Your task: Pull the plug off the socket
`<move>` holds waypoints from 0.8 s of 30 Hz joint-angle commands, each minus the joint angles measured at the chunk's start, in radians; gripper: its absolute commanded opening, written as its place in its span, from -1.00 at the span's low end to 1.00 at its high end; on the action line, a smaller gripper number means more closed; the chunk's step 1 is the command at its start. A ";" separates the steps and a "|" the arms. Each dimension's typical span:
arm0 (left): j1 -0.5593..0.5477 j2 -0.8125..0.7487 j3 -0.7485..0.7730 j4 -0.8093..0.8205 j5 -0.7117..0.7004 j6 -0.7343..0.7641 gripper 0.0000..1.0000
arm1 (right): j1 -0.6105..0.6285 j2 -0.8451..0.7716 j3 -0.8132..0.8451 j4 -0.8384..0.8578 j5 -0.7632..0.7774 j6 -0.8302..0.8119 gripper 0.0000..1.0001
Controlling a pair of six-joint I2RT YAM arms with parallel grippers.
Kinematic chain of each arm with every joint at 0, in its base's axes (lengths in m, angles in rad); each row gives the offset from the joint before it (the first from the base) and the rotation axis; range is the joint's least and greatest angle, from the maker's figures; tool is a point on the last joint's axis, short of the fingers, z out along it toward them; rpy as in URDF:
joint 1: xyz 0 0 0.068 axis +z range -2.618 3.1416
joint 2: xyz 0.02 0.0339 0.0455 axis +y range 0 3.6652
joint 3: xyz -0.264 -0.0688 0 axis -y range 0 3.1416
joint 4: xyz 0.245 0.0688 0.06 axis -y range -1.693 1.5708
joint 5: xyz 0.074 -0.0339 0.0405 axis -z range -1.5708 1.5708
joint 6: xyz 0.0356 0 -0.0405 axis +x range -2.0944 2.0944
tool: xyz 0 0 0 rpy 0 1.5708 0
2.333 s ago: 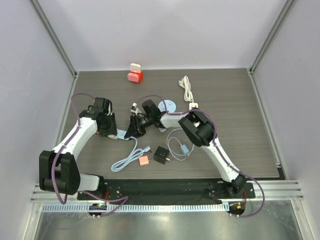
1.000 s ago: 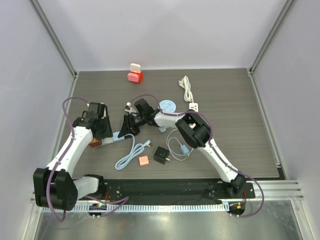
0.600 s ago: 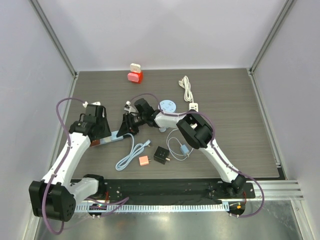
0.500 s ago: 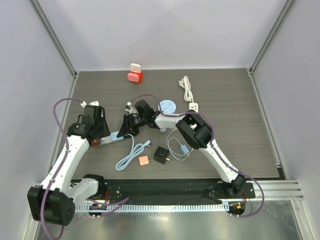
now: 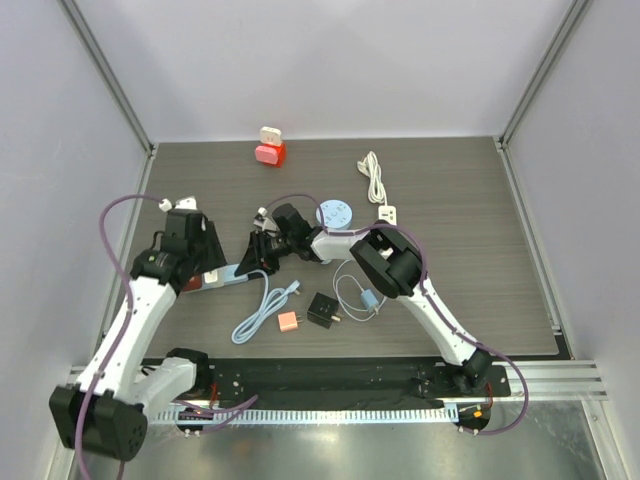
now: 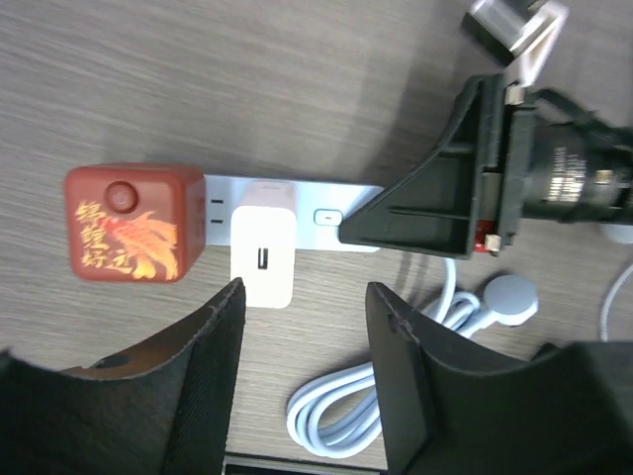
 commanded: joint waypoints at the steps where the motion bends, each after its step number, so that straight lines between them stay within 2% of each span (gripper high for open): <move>1: -0.002 0.088 0.068 0.013 0.033 0.048 0.08 | 0.006 0.022 -0.022 -0.078 0.115 -0.032 -0.97; 5: 0.000 0.192 0.085 0.028 0.044 0.051 0.15 | 0.006 0.015 -0.033 -0.065 0.109 -0.030 -0.98; 9: 0.000 0.208 0.072 0.031 0.021 0.041 0.34 | 0.006 0.015 -0.041 -0.056 0.105 -0.030 -0.98; 12: 0.000 0.191 0.049 0.039 -0.008 0.027 0.40 | 0.006 0.018 -0.042 -0.047 0.102 -0.025 -0.98; 19: 0.000 0.226 0.022 0.035 -0.059 0.013 0.40 | 0.006 0.028 -0.042 -0.025 0.095 -0.015 -0.98; 24: 0.000 0.255 0.022 0.045 -0.059 0.027 0.29 | 0.006 0.031 -0.041 -0.016 0.089 -0.009 -0.98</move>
